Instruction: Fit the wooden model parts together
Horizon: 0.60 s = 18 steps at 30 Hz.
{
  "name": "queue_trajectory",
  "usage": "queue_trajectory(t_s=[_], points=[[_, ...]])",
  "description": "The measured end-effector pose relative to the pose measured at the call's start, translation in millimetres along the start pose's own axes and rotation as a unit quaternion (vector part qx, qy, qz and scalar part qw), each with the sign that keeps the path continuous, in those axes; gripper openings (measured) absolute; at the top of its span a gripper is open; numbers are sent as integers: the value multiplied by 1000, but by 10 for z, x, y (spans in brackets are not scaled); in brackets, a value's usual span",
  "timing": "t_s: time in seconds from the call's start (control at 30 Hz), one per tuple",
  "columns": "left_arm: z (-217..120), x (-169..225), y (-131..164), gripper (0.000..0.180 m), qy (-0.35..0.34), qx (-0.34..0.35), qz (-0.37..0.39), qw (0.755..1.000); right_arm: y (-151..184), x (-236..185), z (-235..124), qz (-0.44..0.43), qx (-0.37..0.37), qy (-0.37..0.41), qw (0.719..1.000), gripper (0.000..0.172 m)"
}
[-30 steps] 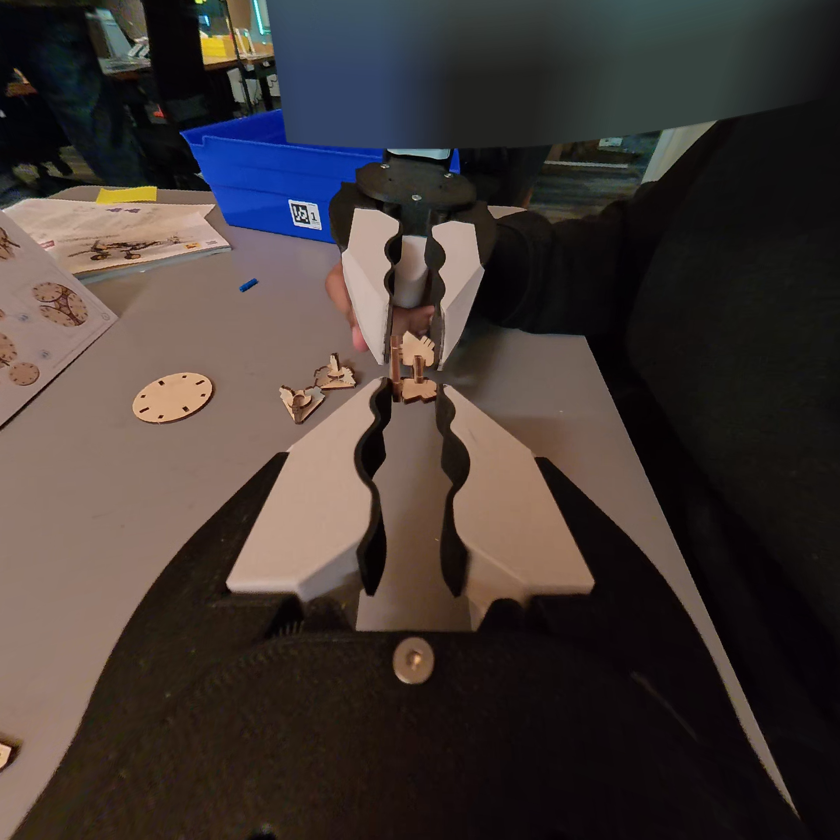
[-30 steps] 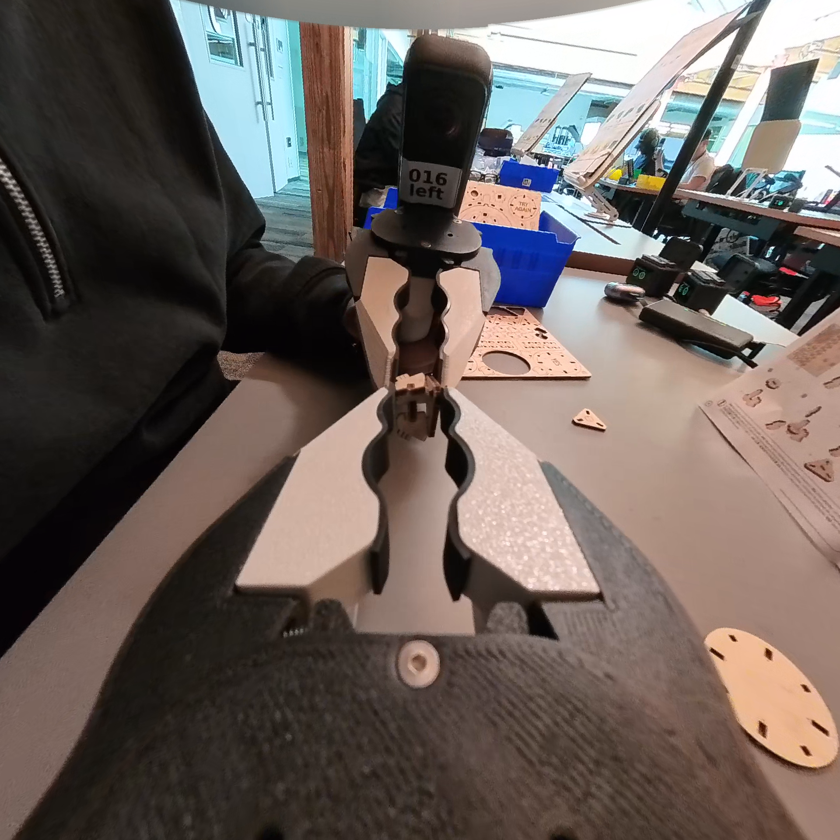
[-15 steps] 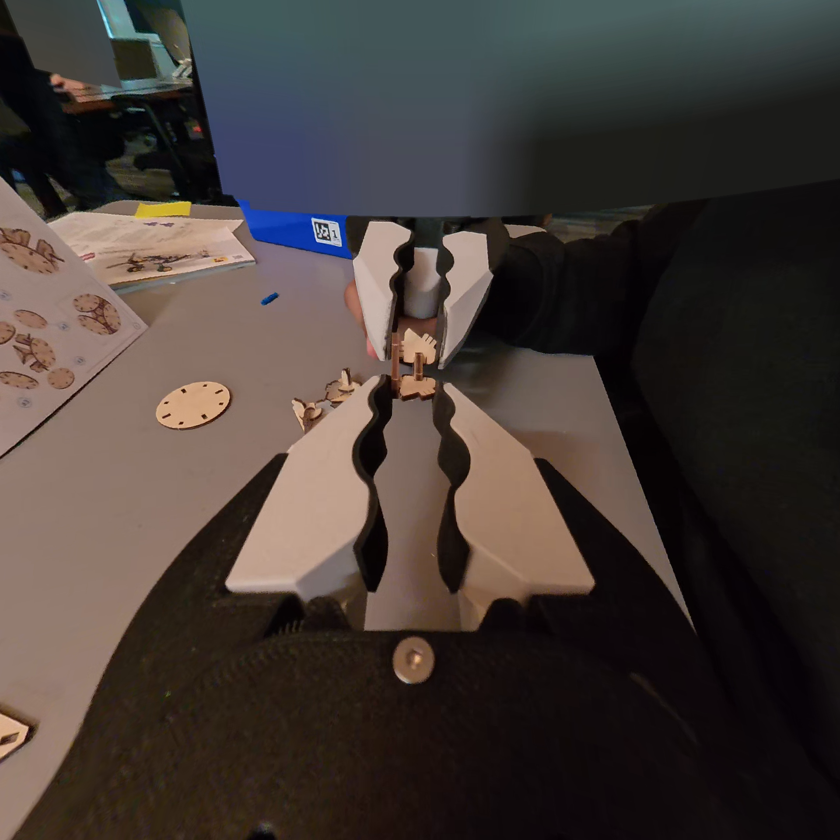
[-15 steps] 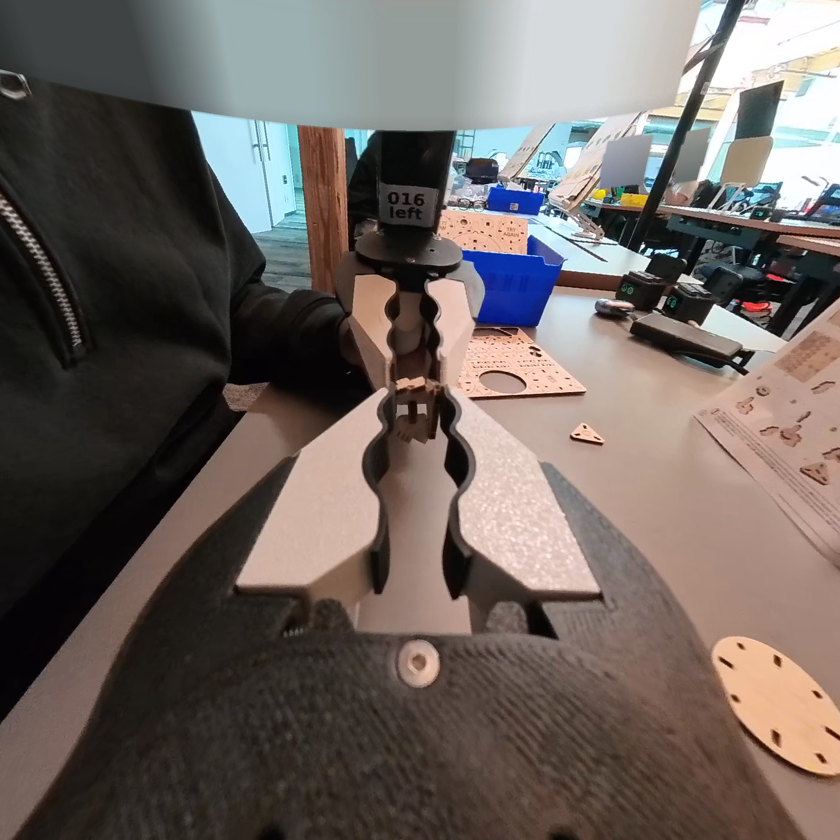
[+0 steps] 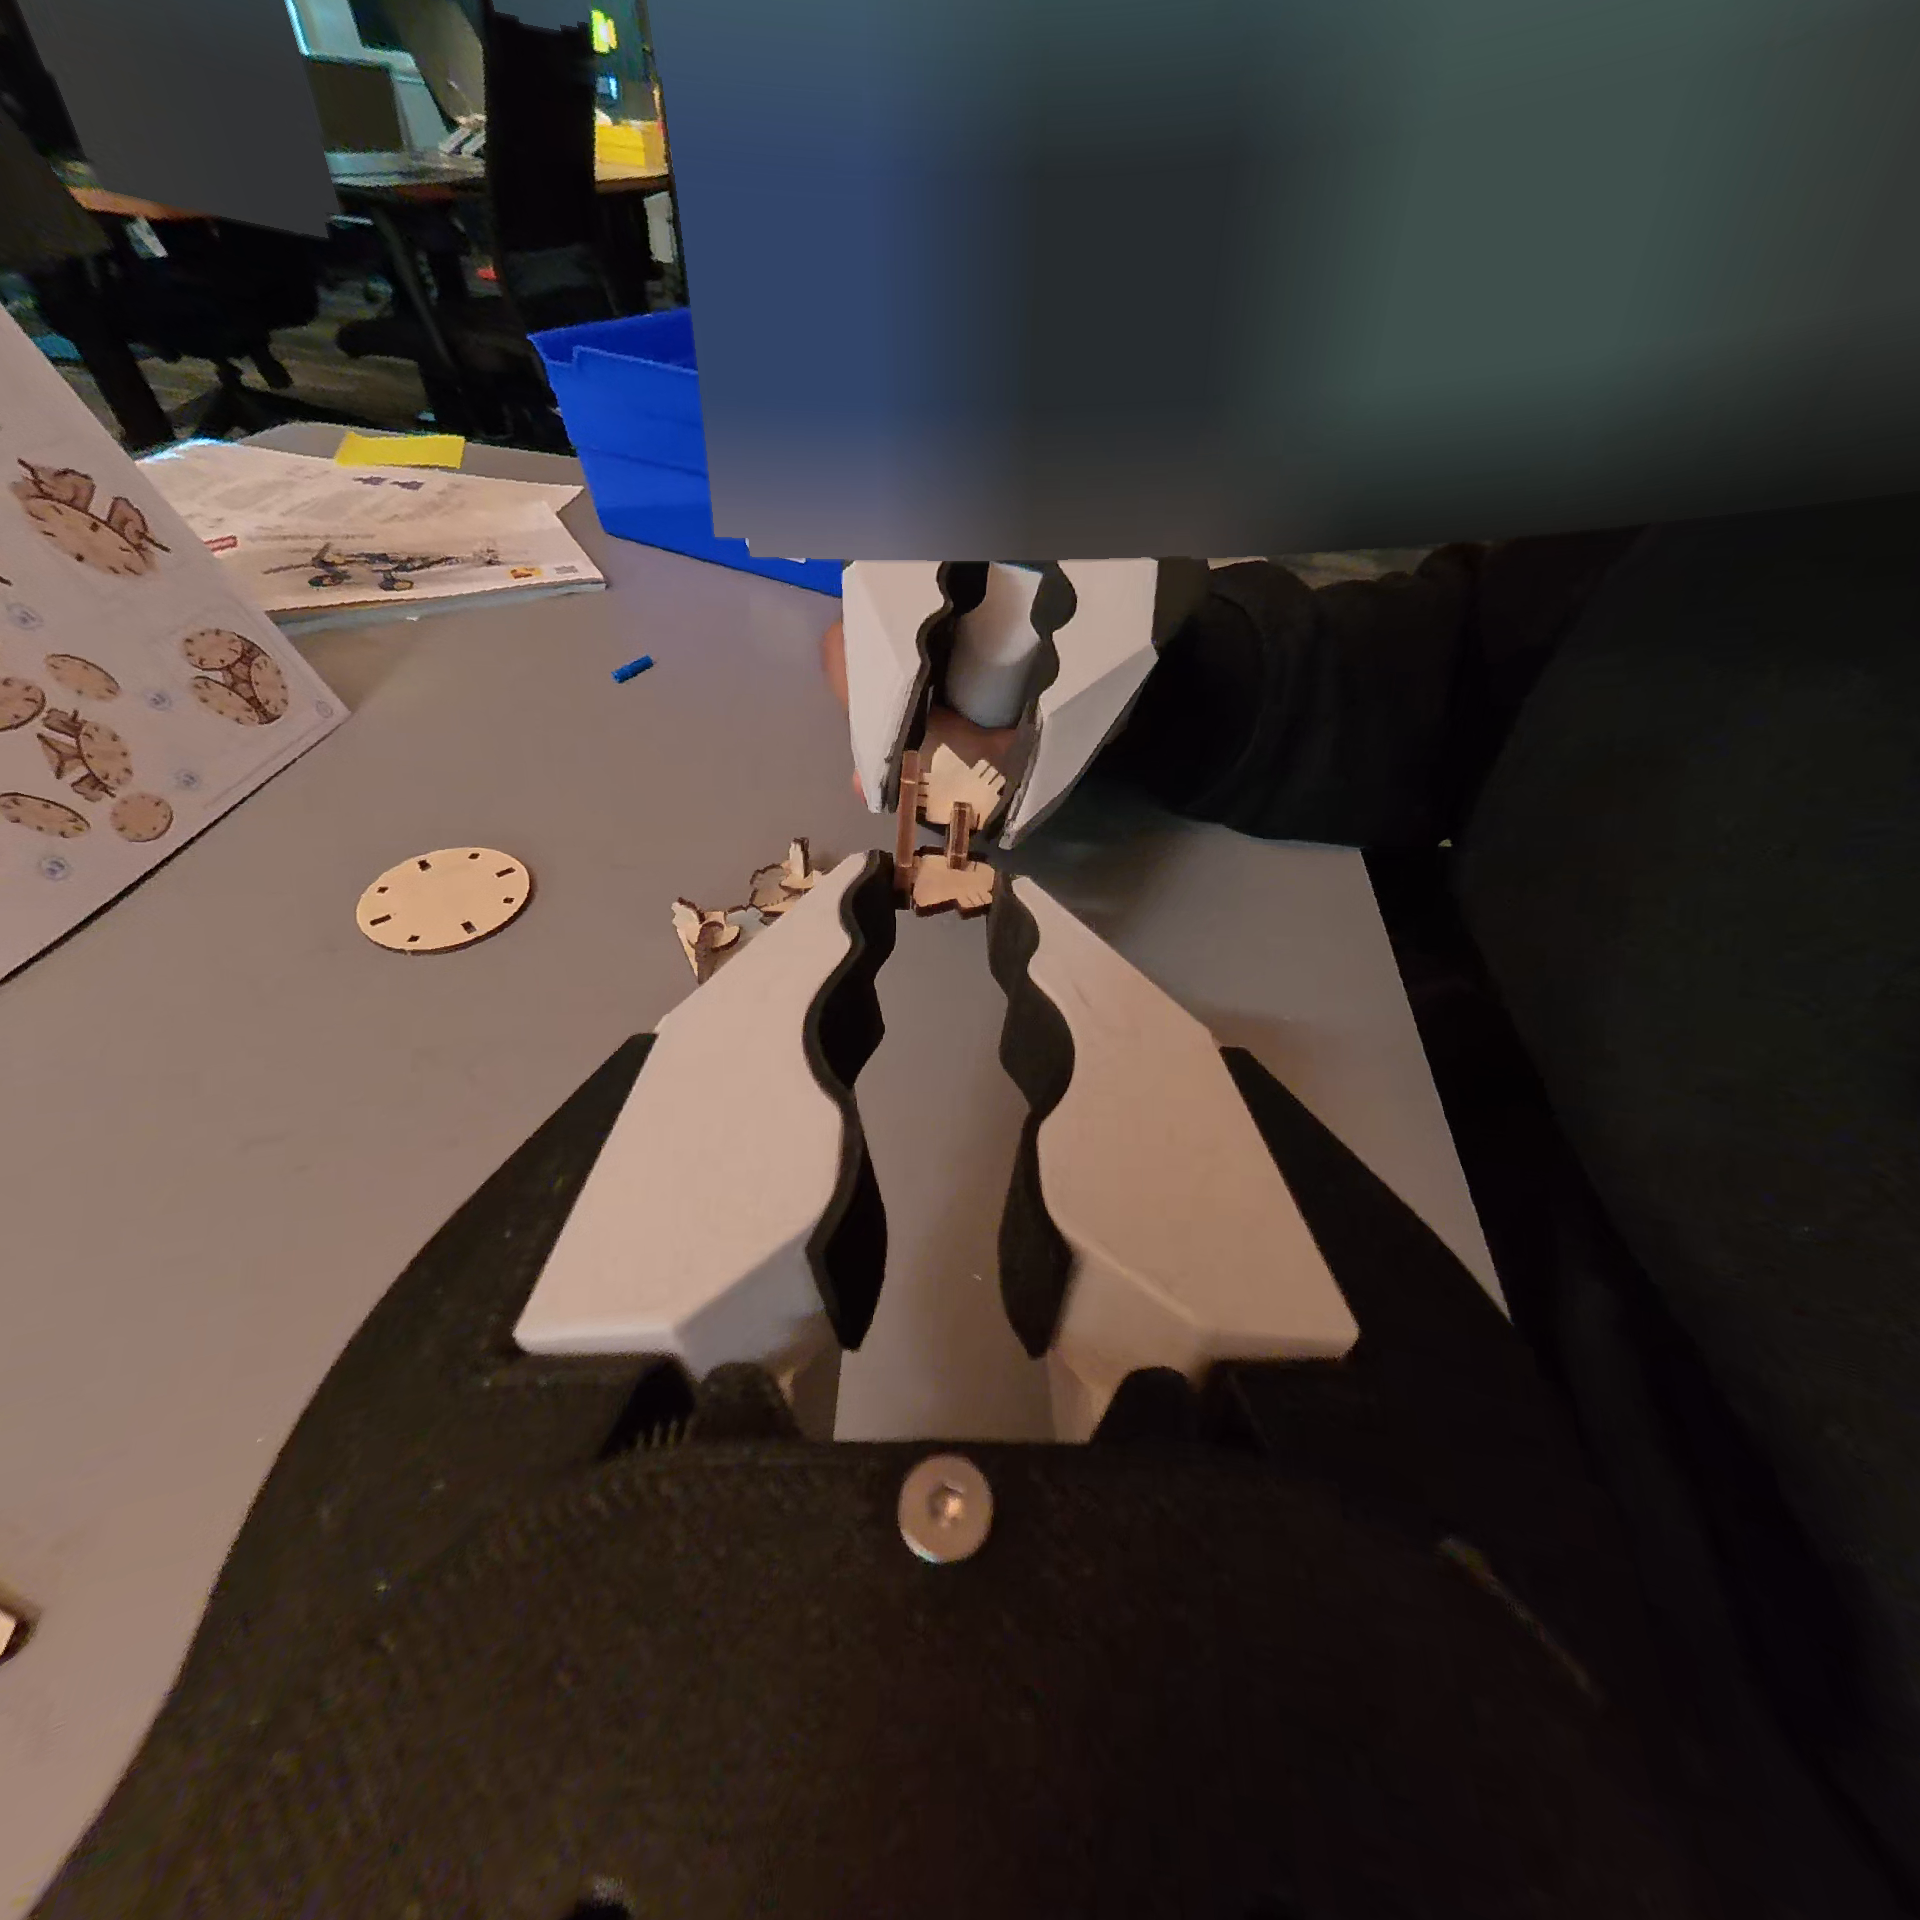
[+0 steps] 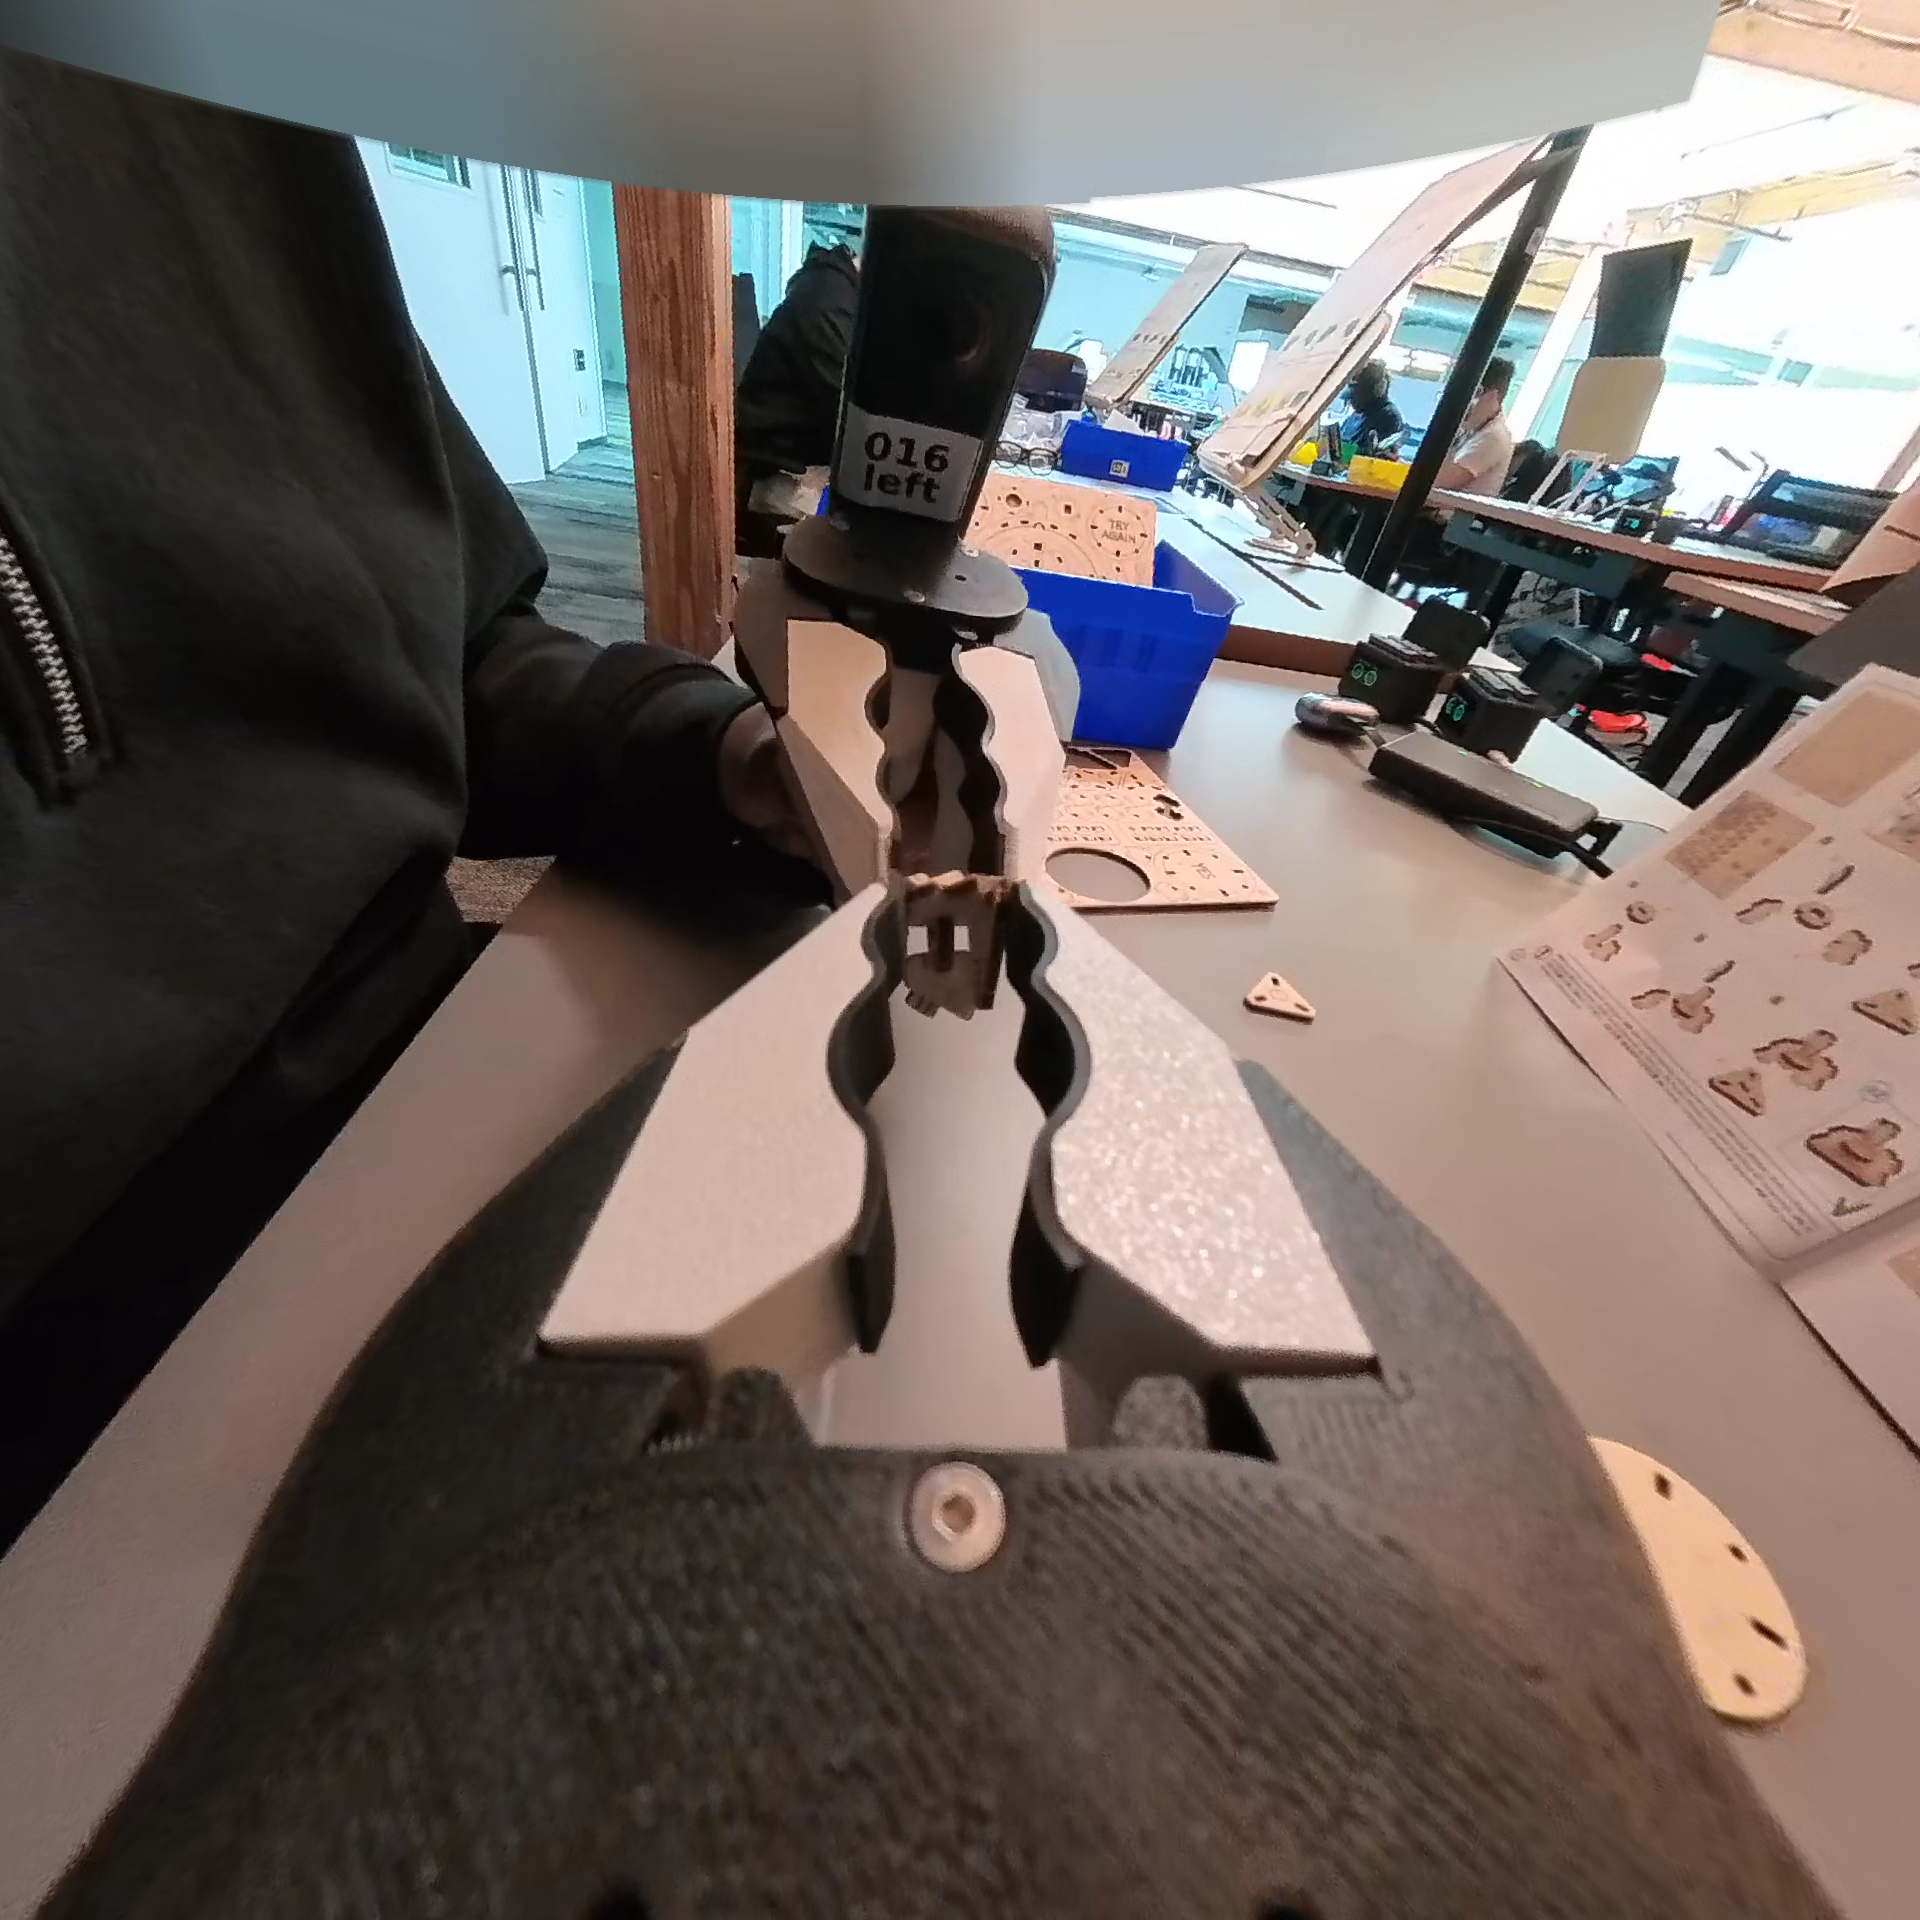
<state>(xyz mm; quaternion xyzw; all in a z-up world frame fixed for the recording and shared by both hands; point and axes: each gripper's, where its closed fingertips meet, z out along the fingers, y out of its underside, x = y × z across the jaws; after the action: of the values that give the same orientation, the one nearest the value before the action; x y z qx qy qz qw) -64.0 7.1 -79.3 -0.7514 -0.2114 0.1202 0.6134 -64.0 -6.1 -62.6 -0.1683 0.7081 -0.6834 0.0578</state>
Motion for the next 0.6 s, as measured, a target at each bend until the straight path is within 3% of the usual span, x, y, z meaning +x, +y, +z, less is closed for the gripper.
queue_trajectory(t_s=[0.2,0.47,0.6], points=[[-4,2,13,18,0,-2,2,1000,22,-3,11,2,-7,-2,1000,17],[-40,43,-96,19,33,40,-19,998,-95,8,13,21,57,-1,998,18],[-75,-29,-81,19,22,41,-23,999,-131,66,-47,13,70,22,997,29]])
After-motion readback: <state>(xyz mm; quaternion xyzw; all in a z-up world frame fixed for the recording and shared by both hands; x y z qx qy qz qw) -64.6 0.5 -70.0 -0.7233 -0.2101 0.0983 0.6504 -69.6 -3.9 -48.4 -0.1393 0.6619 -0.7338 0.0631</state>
